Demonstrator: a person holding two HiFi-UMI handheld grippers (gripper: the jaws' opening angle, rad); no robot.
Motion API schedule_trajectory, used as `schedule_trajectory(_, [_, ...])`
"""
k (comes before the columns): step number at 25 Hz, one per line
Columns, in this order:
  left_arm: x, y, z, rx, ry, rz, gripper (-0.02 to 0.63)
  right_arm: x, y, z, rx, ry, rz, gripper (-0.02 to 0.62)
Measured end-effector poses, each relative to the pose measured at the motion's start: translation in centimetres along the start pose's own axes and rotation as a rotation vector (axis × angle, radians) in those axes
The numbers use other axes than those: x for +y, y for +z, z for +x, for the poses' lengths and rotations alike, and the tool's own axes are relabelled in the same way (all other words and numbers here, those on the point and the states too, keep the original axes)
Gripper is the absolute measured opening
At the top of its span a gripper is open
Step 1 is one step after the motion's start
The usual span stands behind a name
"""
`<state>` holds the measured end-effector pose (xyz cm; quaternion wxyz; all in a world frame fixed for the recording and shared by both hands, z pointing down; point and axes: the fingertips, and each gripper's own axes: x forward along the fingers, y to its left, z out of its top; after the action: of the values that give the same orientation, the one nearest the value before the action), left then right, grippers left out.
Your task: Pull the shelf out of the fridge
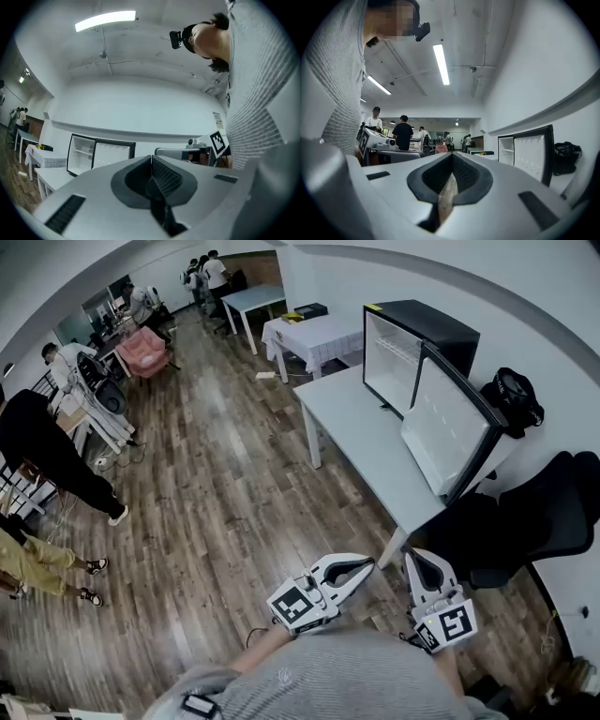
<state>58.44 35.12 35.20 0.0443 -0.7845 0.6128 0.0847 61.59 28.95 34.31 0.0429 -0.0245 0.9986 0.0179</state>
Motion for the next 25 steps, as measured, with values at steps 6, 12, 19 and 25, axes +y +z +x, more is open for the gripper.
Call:
schedule_trajectory(6, [0.0,0.2,-0.3,-0.001,0.004,-0.006,0.012,0.7,0.1,-0.1,-0.035,0.018,0.035,0.012])
schedule_trajectory(12, [0.0,0.3,-0.8,-0.001,0.008,-0.001,0.012,2.0,-0.3,0.2,-0.026,0.036,0.021,0.012])
schedule_trajectory(19, [0.0,0.0,-0.6,-0.001,0.004,-0.004,0.012,1.9,-0.3,0.3,-0.033,0.045,0.038,0.012])
schedule_trajectory(25, [0.2,0.1,-0.5,0.005,0.011,0.001,0.012,2.0,-0.3,0.4,-0.027,0.047,0.051,0.012])
